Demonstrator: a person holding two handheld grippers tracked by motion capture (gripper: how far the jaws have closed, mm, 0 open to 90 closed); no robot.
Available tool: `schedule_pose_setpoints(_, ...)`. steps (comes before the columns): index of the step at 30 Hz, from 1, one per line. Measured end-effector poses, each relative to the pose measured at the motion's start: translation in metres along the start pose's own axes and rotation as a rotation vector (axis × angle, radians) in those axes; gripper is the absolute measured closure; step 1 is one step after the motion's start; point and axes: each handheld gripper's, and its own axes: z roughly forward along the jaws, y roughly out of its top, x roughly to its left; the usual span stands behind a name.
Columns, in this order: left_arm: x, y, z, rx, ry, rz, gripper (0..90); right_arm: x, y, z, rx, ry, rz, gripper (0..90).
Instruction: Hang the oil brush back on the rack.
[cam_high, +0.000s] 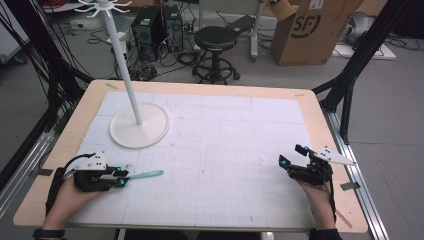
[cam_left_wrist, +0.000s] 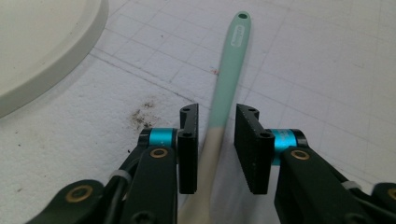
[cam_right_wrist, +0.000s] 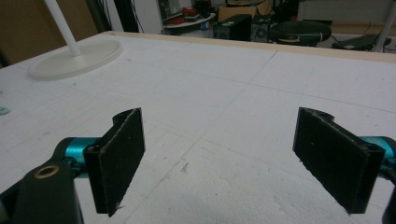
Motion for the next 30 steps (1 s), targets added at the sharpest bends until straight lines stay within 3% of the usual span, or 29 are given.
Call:
schedule_pose_setpoints(15, -0.0001, -0.0004, 0.0000, 0.001, 0.007, -0.003, 80.2, 0.0000, 0.0002, 0.0001, -0.004, 0.008, 0.001, 16.0)
schedule_pose_setpoints(22, -0.0007, 0.0000, -0.0001, 0.003, 0.011, 0.016, 80.6, -0.0005, 0.0002, 0.0006, -0.006, 0.009, 0.000, 16.1)
schedule_pose_setpoints(30, 0.0014, -0.0001, 0.0001, -0.005, 0.002, -0.023, 82.3, -0.0009, 0.0003, 0.0009, -0.005, 0.012, 0.003, 16.1)
